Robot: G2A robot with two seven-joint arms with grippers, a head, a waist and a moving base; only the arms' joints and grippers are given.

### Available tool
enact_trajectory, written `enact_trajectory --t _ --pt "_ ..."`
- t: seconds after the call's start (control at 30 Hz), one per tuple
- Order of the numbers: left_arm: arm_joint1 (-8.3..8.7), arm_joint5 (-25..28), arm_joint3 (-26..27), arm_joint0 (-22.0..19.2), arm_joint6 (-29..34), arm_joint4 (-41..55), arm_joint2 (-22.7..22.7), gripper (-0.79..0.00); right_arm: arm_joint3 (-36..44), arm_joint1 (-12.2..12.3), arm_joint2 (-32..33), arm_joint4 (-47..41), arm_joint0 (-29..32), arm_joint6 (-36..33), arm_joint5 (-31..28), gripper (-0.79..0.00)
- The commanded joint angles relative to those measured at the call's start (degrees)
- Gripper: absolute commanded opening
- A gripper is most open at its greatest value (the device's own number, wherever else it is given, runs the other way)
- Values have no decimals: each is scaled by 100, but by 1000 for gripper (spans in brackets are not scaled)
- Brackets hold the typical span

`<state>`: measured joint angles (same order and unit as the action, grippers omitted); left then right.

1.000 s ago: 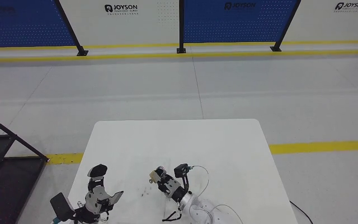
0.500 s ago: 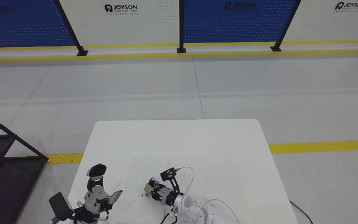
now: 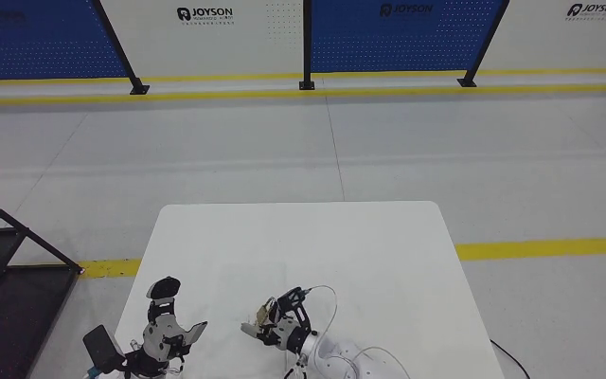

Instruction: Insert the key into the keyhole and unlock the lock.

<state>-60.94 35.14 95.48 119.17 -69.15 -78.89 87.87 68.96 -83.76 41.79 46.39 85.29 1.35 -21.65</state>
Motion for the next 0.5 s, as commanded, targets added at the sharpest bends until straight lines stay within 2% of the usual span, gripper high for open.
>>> enact_trajectory --t 0.0,0.27,0.47 --pt "0 0 0 0 0 0 0 0 178 83 141 128 141 135 -139 0" --pt "0 0 0 0 0 0 0 0 864 422 799 339 763 313 -840 0" --pt "0 0 0 0 0 0 0 0 1276 589 1158 348 1097 365 -1201 0"
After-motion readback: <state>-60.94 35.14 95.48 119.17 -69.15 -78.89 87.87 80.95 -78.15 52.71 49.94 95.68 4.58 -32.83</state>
